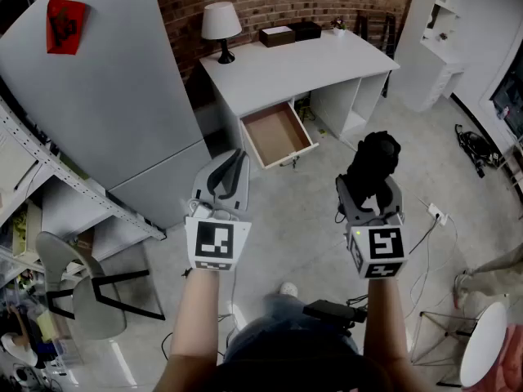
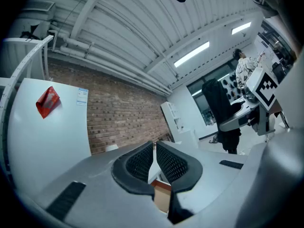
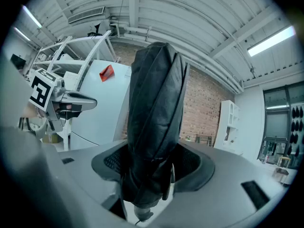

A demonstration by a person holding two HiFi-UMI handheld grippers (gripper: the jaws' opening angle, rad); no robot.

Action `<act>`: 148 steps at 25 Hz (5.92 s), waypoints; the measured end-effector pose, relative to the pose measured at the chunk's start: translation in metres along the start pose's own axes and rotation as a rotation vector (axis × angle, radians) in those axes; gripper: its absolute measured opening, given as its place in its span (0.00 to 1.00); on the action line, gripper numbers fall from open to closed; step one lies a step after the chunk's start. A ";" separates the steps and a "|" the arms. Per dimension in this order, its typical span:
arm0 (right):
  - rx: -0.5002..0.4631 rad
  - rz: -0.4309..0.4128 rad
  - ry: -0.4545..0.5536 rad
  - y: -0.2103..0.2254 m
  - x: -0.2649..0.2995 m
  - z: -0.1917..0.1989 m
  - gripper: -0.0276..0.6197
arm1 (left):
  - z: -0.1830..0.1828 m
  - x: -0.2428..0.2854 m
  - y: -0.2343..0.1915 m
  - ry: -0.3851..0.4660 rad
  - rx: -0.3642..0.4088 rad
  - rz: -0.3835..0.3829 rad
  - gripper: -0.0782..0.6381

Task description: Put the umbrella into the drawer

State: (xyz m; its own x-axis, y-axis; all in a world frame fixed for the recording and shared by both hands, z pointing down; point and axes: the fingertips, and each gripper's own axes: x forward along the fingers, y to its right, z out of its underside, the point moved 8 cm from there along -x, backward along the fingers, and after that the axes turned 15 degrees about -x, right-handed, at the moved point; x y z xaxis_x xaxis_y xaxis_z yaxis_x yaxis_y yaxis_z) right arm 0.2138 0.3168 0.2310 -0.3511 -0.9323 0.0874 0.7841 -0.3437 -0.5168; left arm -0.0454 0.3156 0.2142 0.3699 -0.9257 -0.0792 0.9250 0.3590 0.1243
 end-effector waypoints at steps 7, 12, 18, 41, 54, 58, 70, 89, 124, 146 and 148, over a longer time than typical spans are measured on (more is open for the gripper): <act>0.019 0.017 -0.030 0.018 0.021 0.023 0.44 | 0.011 0.031 -0.001 0.011 0.000 0.003 0.11; 0.030 0.035 -0.061 0.018 0.030 0.025 0.44 | 0.017 0.039 -0.019 -0.003 -0.010 0.004 0.11; 0.054 0.048 -0.088 0.000 0.056 0.013 0.44 | 0.029 0.053 -0.060 -0.018 -0.027 0.024 0.11; 0.105 0.204 -0.221 -0.093 0.181 -0.059 0.44 | 0.063 0.113 -0.235 -0.028 -0.027 0.223 0.11; 0.118 0.200 -0.225 -0.089 0.204 -0.049 0.44 | 0.074 0.140 -0.238 -0.025 -0.037 0.226 0.11; 0.136 0.198 -0.212 -0.071 0.222 -0.033 0.44 | 0.079 0.165 -0.233 -0.034 -0.032 0.215 0.11; 0.229 0.149 -0.195 0.027 0.320 0.030 0.44 | 0.088 0.299 -0.211 -0.085 -0.003 0.153 0.11; 0.410 -0.092 -0.266 0.063 0.442 0.129 0.44 | 0.151 0.406 -0.197 -0.281 -0.003 0.057 0.11; 0.795 -0.207 -0.640 -0.104 0.620 0.310 0.44 | 0.275 0.471 -0.256 -0.469 -0.018 0.162 0.11; 0.934 -0.314 -0.791 -0.153 0.662 0.404 0.45 | 0.300 0.496 -0.254 -0.515 0.015 0.176 0.11; 0.941 -0.317 -0.798 -0.157 0.664 0.409 0.45 | 0.305 0.495 -0.253 -0.527 0.022 0.174 0.11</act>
State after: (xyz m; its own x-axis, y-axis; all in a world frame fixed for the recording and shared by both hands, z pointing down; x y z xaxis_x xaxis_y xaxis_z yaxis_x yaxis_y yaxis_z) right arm 0.0669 -0.2945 0.7189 -0.4418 -0.4913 0.7506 0.8963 -0.2053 0.3931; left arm -0.1229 -0.2702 0.4449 0.4183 -0.7892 0.4496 0.8502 0.5145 0.1121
